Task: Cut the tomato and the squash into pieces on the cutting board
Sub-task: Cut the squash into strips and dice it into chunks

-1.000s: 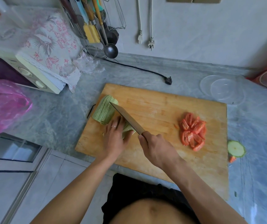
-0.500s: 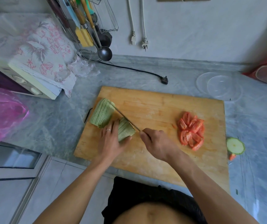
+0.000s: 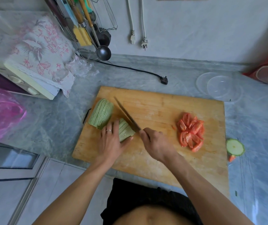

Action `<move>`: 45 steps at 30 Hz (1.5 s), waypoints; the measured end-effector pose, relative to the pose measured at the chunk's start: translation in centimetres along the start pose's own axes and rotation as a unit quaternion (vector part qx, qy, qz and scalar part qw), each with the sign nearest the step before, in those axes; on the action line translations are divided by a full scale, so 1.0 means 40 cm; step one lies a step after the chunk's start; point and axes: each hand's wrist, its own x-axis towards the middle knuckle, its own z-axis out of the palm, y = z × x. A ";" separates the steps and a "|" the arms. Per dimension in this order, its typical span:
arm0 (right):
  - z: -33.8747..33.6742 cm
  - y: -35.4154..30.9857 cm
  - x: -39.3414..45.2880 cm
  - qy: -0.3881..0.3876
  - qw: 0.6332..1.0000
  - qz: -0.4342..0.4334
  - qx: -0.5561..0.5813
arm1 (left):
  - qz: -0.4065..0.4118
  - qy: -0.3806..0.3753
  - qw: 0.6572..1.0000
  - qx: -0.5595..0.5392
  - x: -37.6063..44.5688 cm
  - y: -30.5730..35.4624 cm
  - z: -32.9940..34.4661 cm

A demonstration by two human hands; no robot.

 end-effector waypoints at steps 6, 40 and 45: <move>0.021 -0.011 -0.010 -0.017 1.000 -0.005 0.004 | -0.011 0.002 1.000 0.008 0.002 0.010 0.002; -0.057 -0.105 -0.100 -0.028 1.000 -0.012 0.002 | 0.061 0.081 0.988 -0.116 -0.029 -0.042 0.049; -0.050 -0.110 -0.097 -0.025 1.000 -0.012 -0.015 | 0.053 0.088 0.988 -0.115 -0.028 -0.036 0.040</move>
